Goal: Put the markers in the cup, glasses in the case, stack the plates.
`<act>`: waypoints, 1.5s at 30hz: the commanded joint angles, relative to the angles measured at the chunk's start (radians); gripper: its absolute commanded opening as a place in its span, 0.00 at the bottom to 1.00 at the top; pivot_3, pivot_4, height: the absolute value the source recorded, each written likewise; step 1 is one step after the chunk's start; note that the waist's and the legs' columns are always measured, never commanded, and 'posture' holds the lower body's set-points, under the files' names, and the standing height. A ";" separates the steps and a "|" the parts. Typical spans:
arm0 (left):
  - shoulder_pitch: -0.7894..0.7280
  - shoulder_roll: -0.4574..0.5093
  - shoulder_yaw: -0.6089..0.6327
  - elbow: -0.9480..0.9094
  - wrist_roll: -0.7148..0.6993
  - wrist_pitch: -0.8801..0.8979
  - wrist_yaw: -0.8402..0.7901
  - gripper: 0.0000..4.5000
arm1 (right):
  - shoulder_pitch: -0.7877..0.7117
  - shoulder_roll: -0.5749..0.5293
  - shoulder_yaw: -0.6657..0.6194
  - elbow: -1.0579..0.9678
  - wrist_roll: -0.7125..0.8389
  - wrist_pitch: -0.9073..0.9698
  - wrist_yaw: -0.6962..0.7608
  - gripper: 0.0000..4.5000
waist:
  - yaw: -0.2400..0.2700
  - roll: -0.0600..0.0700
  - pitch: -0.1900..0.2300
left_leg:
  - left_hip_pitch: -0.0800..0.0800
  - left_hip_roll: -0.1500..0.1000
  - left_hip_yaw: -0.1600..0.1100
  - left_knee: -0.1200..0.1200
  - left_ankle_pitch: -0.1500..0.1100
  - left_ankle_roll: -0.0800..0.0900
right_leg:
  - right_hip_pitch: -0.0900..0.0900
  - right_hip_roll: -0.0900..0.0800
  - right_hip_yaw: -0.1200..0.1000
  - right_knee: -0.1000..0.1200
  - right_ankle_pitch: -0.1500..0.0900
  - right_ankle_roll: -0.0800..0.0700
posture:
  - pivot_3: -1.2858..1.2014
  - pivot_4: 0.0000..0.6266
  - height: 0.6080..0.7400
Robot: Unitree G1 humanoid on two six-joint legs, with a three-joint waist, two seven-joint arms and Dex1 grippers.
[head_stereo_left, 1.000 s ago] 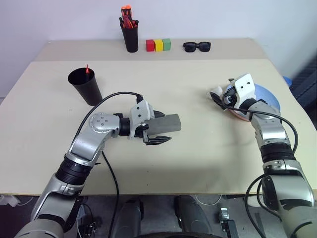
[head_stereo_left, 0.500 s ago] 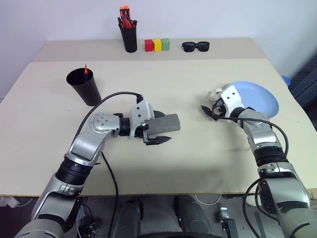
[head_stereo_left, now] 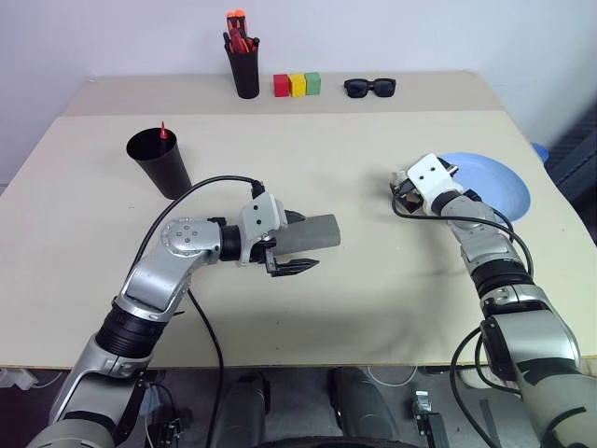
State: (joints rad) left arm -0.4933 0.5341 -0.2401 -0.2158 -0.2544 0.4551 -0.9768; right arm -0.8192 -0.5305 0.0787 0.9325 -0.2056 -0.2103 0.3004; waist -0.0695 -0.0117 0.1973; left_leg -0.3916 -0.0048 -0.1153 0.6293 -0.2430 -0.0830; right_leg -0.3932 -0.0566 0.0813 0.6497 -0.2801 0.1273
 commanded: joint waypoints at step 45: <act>-0.013 -0.019 0.067 -0.023 -0.098 0.068 0.027 1.00 | 0.008 -0.017 -0.059 -0.091 0.072 0.073 0.068 0.87 | -0.001 0.000 0.000 | 0.000 0.000 0.000 0.000 0.000 0.000 | 0.000 0.000 0.000 0.000 0.000 0.000 | 0.52 0.24 1.00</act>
State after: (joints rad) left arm -0.5053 0.5116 -0.2005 -0.2025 -0.3362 0.5219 -0.9536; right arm -0.8000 -0.5486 0.0463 0.8848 -0.1533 -0.1394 0.3635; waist -0.0700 -0.0117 0.1973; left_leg -0.3916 -0.0048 -0.1154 0.6294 -0.2430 -0.0830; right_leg -0.3931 -0.0566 0.0813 0.6499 -0.2801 0.1274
